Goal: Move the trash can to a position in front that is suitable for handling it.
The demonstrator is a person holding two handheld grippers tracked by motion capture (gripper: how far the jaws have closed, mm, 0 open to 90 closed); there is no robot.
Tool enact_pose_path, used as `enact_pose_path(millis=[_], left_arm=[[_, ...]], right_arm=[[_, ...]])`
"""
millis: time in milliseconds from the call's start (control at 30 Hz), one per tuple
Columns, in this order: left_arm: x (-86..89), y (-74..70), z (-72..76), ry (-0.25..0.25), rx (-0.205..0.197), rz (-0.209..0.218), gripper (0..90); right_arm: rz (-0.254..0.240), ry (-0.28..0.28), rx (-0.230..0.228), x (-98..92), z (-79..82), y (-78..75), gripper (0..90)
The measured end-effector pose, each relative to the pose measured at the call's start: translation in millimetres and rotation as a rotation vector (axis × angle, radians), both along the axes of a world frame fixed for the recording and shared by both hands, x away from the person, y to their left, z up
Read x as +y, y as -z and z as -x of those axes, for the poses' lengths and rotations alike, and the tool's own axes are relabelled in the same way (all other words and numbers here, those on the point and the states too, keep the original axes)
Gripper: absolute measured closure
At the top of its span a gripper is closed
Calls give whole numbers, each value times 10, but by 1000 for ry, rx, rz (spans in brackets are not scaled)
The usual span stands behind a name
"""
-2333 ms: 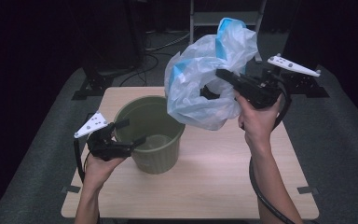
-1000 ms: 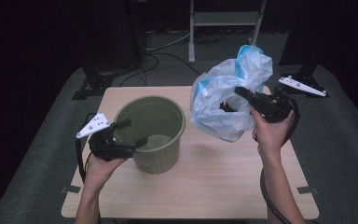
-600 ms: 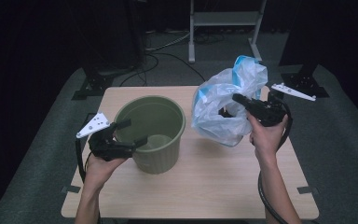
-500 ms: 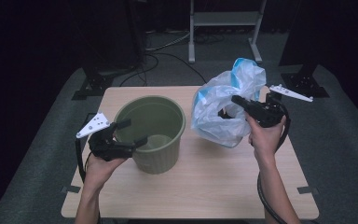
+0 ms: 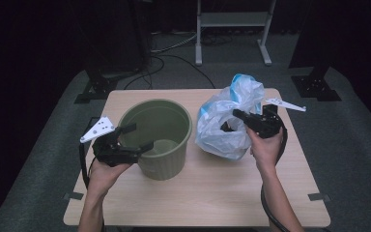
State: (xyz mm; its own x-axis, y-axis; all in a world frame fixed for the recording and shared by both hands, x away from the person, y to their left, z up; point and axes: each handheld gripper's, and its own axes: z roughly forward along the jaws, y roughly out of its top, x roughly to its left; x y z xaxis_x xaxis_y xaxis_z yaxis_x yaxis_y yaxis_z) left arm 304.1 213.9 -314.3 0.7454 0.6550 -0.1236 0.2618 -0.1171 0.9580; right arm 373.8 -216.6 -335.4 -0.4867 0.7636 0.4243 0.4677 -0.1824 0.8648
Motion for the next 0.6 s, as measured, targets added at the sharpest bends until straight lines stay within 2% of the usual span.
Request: enact_pose_path(millis=[433,500,600], left_arm=[[-24,6,-18,12,2,-9,65],[-25,9,-21,13,1,-8,65],[-27,12,-21,12,4,-9,65]], right_arm=[[49,-6,23,97,-59,168,886],[54,-11,23,95,-66,178,857],[59,-26,27,97,-71,175,755]])
